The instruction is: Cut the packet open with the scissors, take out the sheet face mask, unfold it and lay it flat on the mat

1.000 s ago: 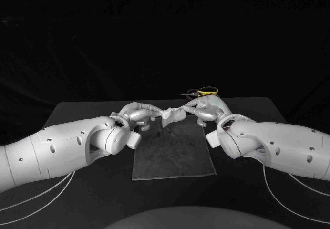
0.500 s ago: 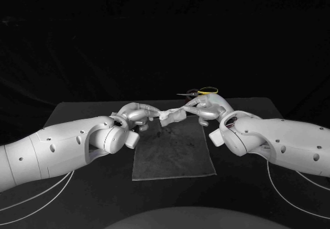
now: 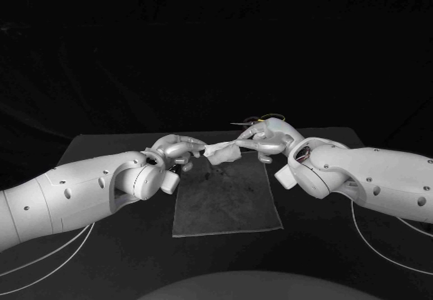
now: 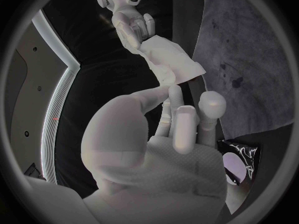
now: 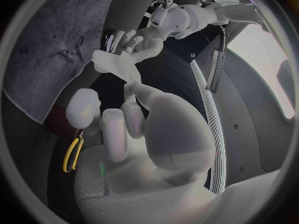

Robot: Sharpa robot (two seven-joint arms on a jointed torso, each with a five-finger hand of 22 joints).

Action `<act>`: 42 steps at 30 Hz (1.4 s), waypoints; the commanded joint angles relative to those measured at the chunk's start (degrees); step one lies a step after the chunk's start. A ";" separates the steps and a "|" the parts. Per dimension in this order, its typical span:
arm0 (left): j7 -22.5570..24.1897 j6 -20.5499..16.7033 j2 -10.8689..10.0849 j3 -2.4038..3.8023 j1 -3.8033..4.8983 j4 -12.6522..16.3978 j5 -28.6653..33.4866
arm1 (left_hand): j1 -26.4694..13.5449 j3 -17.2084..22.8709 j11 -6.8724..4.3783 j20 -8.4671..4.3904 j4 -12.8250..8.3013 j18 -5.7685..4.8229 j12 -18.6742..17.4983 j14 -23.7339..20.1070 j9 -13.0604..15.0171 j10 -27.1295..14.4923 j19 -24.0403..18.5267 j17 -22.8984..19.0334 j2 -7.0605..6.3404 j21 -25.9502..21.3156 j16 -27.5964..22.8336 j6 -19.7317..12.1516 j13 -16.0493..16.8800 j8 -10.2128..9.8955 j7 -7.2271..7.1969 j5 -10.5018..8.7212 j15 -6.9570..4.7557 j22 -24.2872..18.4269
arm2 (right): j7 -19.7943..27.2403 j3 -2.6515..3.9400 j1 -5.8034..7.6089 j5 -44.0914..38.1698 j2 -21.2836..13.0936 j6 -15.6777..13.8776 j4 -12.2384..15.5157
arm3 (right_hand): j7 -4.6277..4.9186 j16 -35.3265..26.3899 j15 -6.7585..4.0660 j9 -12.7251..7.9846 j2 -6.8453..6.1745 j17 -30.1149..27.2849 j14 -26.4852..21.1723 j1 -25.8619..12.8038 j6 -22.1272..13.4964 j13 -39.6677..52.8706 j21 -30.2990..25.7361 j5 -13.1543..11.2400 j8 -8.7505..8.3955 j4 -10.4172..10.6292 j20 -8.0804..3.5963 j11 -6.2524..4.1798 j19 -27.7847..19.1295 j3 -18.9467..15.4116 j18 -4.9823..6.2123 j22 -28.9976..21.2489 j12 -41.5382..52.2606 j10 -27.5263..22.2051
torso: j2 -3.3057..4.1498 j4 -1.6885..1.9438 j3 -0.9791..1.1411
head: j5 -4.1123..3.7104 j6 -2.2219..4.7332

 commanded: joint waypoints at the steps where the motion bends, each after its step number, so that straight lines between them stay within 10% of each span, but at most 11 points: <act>1: -3.19 6.21 0.28 0.02 0.06 0.39 -3.69 | 0.90 -2.75 1.04 1.11 0.02 1.29 0.26 -1.43 -1.65 -2.00 -1.89 -1.07 -2.12 -1.46 -0.19 -3.37 -0.03 -2.27 1.25 0.11 0.89 -1.92 | -2.68 0.07 0.70 -2.95 0.48 2.87 0.05 | -0.15 0.18 -0.24 2.06 0.33 7.20 4.16 0.31 0.21 2.35 0.21 0.13 1.27 -2.49 -0.09 -1.49 0.20 2.98 0.38 5.06 0.27 2.13 | 0.02 0.04 -0.02 | -0.01 -0.02; 8: -6.77 10.45 0.35 -0.02 0.08 0.59 -6.48 | 2.65 -9.83 2.61 3.31 1.83 3.52 0.17 -9.84 -3.32 -6.93 -11.57 -10.79 -3.37 -8.83 -2.54 -7.16 -0.80 -2.27 2.62 0.14 2.72 -12.07 | -6.16 0.05 2.87 -5.75 1.30 4.62 -0.48 | -0.15 0.17 -0.24 2.10 0.26 7.19 4.16 0.26 0.20 2.35 0.48 0.13 1.32 -2.58 -0.09 -1.49 0.31 3.09 0.32 5.17 0.25 2.13 | -0.01 0.04 -0.02 | 0.02 -0.04; 9: -6.92 10.63 0.32 -0.02 0.08 0.48 -6.87 | 3.13 -10.96 3.29 3.76 2.38 3.74 -1.43 -14.76 -3.46 -9.21 -13.52 -17.31 -3.28 -10.49 -4.58 -7.80 -1.90 -1.77 3.01 0.12 3.24 -13.76 | -6.96 0.04 3.33 -6.38 1.40 5.56 -0.61 | -0.16 0.17 -0.24 2.13 0.21 7.18 4.15 0.23 0.19 2.37 0.54 0.13 1.37 -2.67 -0.10 -1.50 0.33 3.20 0.31 5.20 0.26 2.14 | -0.02 0.02 -0.02 | -0.02 -0.01; 18: -1.67 6.35 0.08 -0.03 0.10 -0.69 -10.83 | 6.70 -17.22 4.84 5.55 4.32 3.88 -6.04 -27.23 -4.27 -15.59 -15.67 -32.22 -2.95 -13.38 -8.38 -9.49 -6.74 1.78 4.18 0.17 4.97 -15.26 | -14.69 0.02 7.13 -12.49 2.06 17.63 -1.48 | -0.15 0.24 -0.24 2.17 0.14 7.28 4.17 0.15 0.19 2.38 0.74 0.13 1.43 -2.76 -0.10 -1.49 0.40 3.32 0.27 5.28 0.26 2.15 | -0.03 0.03 -0.02 | -0.56 0.32; 26: 8.33 0.94 0.05 0.00 0.08 -0.19 -13.57 | 10.41 -20.33 6.45 7.02 4.63 3.73 -9.10 -36.57 -6.00 -20.80 -18.34 -36.85 -2.49 -15.84 -12.47 -10.19 -10.90 4.30 3.66 0.14 6.66 -16.33 | -18.54 -0.05 8.80 -15.41 3.03 24.78 -2.27 | -0.15 0.39 -0.22 2.20 0.08 7.48 4.22 0.10 0.17 2.41 1.06 0.13 1.48 -2.85 -0.09 -1.50 0.53 3.42 0.21 5.39 0.27 2.16 | -0.01 -0.02 -0.05 | -0.65 0.59; 42: 15.29 -2.36 -0.01 0.02 0.04 1.97 -26.10 | 13.52 -20.82 6.08 7.01 2.88 3.87 -7.65 -36.93 -7.23 -19.68 -18.53 -39.22 -3.37 -15.69 -11.51 -7.05 -12.57 7.59 3.61 0.12 6.37 -16.14 | -19.57 -0.31 9.20 -15.80 3.69 24.08 -2.80 | -0.16 0.49 -0.21 2.23 0.06 7.62 4.25 0.06 0.18 2.49 1.31 0.13 1.52 -2.88 -0.09 -1.50 0.63 3.48 0.16 5.48 0.36 2.20 | 0.01 0.04 -0.04 | -0.78 0.70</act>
